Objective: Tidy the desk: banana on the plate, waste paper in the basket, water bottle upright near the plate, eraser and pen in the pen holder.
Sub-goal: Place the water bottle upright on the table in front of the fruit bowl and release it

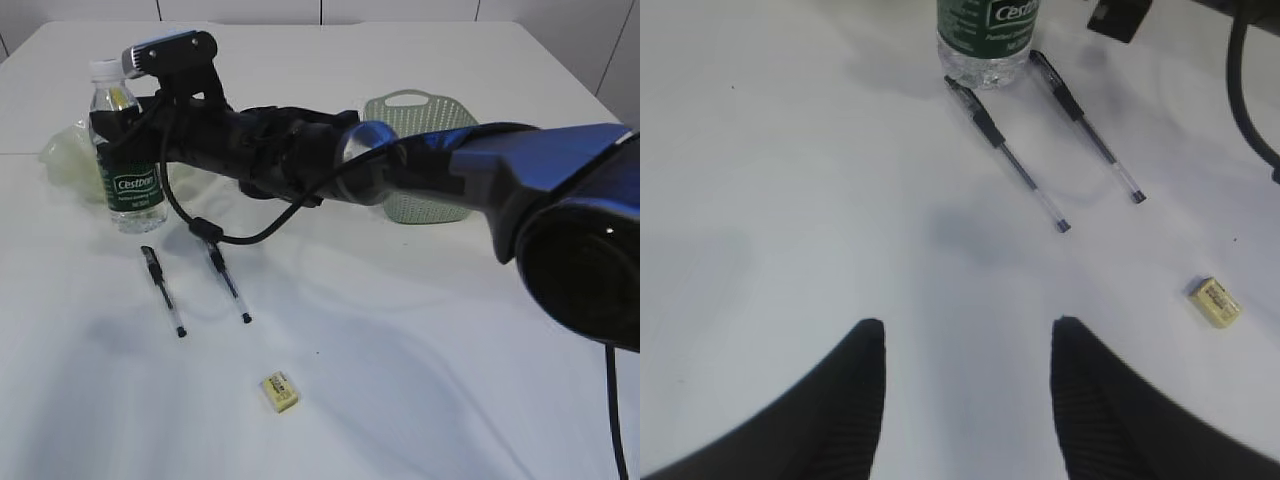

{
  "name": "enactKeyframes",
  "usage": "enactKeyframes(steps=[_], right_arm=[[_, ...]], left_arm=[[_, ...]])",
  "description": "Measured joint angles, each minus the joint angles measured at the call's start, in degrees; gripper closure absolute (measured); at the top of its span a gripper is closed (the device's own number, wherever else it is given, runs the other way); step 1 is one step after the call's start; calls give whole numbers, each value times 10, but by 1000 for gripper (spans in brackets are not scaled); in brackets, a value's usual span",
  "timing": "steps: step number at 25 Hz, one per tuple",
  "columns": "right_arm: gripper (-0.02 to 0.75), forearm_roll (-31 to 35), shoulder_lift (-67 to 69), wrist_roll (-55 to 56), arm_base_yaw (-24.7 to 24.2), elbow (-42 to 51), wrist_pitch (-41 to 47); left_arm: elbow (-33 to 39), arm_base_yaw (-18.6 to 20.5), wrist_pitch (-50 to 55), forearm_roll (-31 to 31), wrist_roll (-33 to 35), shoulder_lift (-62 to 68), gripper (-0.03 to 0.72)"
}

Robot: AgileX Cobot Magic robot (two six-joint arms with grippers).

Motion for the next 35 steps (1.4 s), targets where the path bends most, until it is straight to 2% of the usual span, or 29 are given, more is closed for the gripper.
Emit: enactKeyframes(steps=[17,35], right_arm=[[402,5,140,0,40,-203,25],[402,-31,159,0,60,-217,70]], left_arm=[[0,0,1,0,0,0,307],[0,0,1,-1,0,0,307]])
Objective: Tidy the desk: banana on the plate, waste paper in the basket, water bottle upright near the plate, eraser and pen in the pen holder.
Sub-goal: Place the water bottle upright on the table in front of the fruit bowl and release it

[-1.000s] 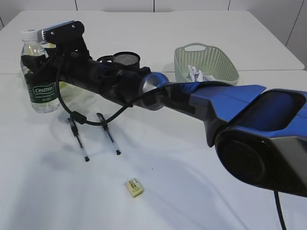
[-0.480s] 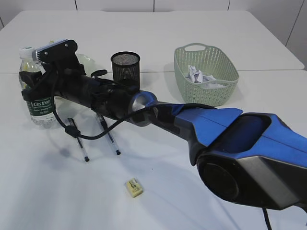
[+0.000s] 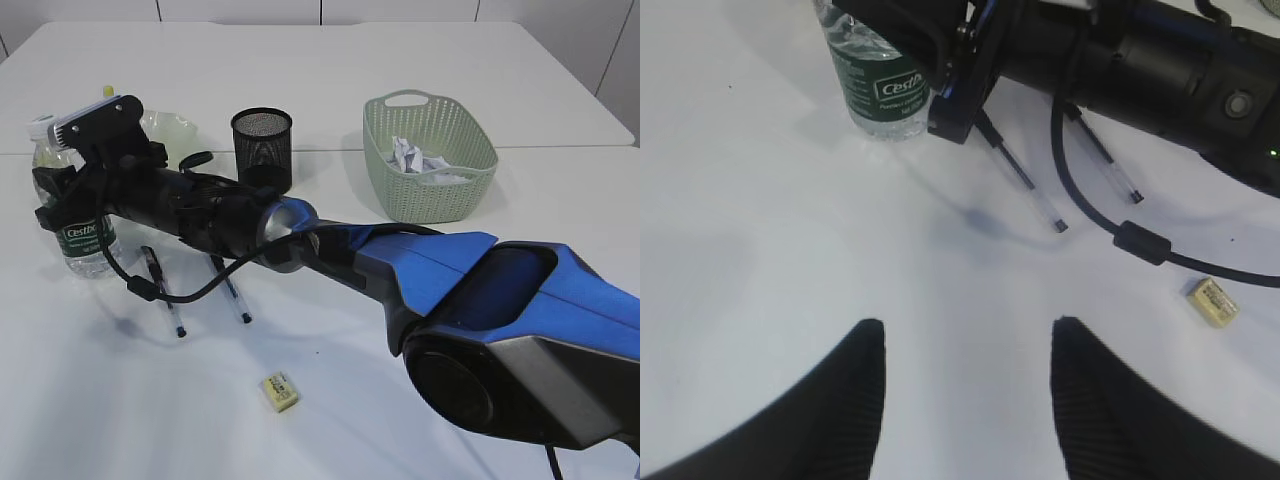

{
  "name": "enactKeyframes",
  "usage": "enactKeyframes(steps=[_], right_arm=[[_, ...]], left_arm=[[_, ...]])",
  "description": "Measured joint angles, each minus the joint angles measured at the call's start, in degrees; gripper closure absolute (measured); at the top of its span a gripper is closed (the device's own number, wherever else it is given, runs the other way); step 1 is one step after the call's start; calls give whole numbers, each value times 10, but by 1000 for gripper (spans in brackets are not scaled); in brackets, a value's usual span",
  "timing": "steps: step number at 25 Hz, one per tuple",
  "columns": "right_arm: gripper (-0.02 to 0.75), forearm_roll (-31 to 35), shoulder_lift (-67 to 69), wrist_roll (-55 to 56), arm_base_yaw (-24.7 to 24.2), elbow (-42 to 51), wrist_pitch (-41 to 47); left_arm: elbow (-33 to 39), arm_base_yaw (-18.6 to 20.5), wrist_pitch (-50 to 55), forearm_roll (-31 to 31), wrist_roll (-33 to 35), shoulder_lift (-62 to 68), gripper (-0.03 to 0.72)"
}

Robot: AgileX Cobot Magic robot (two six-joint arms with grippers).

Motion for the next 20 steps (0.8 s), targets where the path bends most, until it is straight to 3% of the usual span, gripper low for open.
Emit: enactKeyframes(steps=[20], right_arm=[[381,-2,0,0,0,0,3]], left_arm=[[0,0,3,0,0,0,307]])
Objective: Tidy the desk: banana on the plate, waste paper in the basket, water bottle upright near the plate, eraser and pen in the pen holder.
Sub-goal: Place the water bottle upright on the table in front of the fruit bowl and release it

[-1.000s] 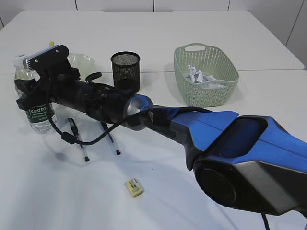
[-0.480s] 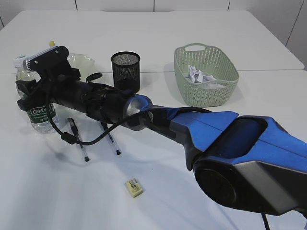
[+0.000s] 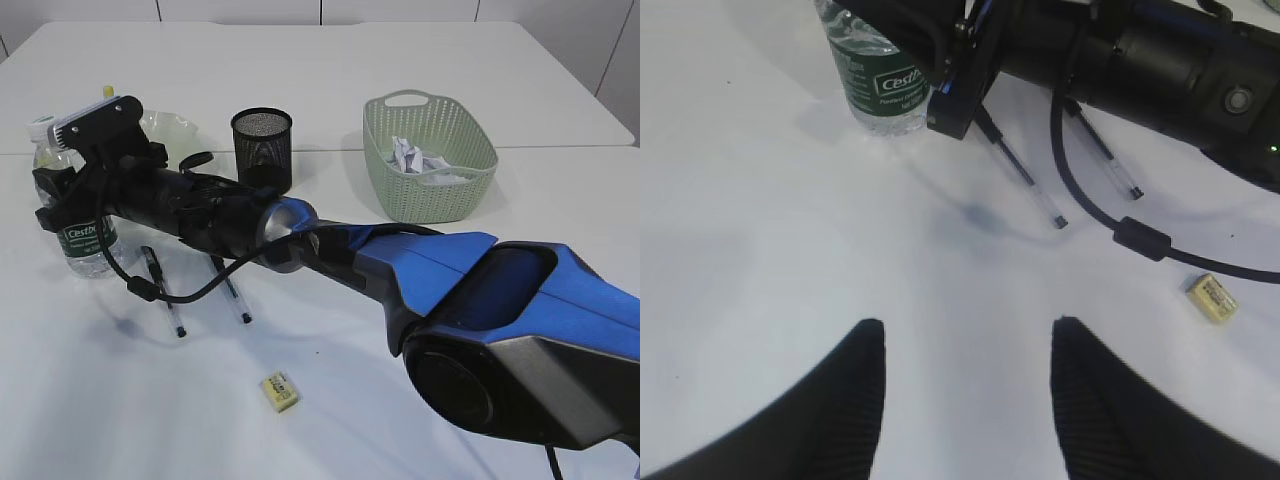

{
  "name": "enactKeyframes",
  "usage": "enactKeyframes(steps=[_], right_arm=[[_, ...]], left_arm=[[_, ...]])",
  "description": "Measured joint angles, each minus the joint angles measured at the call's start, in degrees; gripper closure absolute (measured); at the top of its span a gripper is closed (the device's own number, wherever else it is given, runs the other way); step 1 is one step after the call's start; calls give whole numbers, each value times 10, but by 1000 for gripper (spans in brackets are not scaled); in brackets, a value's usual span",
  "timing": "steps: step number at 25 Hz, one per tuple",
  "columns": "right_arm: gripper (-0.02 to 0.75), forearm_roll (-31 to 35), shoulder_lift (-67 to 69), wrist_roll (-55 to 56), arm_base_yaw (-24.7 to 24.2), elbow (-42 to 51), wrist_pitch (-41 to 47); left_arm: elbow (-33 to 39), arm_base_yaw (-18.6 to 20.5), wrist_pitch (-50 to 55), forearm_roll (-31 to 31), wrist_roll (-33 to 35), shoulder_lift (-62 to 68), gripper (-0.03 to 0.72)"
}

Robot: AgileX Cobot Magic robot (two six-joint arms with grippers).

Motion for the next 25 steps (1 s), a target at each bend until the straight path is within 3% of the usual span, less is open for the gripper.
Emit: enactKeyframes(steps=[6,25], right_arm=[[346,0,0,0,0,0,0],[341,0,0,10,0,0,3]], left_arm=[[0,0,0,0,0,0,307],[0,0,0,0,0,0,307]])
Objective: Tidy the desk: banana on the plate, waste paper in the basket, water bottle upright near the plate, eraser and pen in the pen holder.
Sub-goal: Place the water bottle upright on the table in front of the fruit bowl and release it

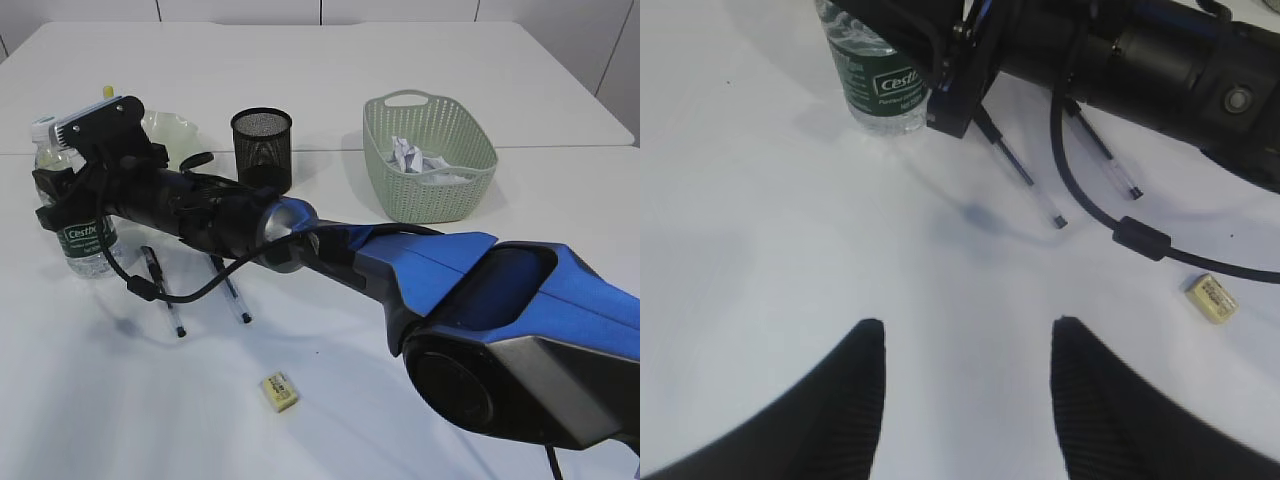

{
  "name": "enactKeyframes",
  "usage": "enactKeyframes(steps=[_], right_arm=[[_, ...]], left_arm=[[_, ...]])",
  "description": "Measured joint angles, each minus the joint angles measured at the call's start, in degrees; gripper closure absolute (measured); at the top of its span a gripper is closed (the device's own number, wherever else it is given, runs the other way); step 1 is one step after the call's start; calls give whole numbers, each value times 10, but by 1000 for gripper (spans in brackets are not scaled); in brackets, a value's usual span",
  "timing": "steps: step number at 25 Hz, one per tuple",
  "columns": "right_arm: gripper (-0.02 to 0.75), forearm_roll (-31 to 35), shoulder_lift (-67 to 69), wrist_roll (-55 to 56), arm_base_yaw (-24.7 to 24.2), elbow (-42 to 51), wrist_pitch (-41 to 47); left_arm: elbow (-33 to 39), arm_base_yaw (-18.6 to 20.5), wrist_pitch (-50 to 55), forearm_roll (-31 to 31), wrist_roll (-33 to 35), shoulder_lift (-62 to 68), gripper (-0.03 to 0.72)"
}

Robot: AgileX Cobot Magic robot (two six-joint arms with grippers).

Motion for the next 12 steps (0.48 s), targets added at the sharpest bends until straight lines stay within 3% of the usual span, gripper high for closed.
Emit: enactKeyframes(steps=[12], right_arm=[[340,0,0,1,0,0,5]], left_arm=[[0,0,0,0,0,0,307]])
